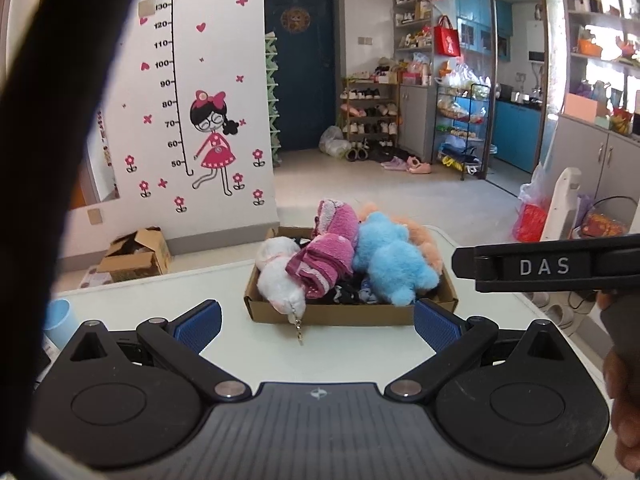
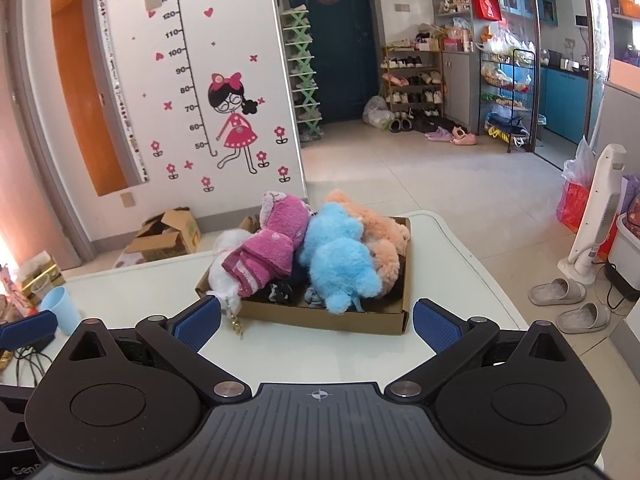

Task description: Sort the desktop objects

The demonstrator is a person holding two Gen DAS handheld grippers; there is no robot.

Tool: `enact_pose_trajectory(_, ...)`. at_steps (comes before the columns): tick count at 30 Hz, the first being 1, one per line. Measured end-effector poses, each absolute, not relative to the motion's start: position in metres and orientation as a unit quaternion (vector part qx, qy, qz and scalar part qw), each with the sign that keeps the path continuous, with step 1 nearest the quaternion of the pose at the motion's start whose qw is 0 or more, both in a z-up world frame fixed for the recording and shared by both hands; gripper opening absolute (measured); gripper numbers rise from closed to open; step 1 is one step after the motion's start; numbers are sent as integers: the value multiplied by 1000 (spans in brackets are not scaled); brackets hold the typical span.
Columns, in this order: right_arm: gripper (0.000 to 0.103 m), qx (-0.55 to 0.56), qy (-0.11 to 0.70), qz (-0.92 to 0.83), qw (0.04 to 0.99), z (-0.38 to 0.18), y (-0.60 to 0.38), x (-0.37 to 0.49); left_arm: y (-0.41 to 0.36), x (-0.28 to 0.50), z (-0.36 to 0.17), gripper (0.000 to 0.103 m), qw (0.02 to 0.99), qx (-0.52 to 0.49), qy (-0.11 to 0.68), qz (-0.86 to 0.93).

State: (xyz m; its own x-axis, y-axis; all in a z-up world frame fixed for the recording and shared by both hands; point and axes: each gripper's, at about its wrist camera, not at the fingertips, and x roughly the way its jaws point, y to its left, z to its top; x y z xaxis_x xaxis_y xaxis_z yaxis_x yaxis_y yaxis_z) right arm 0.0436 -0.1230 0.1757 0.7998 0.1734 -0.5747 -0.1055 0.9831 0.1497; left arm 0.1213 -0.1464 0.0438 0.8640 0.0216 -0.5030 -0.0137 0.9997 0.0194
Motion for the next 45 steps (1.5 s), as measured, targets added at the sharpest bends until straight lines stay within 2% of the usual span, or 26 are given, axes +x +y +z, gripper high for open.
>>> enact_pose_trajectory(45,103,41,305,82,948,157,-122,48,-139,123,33,102,964,10,263,30)
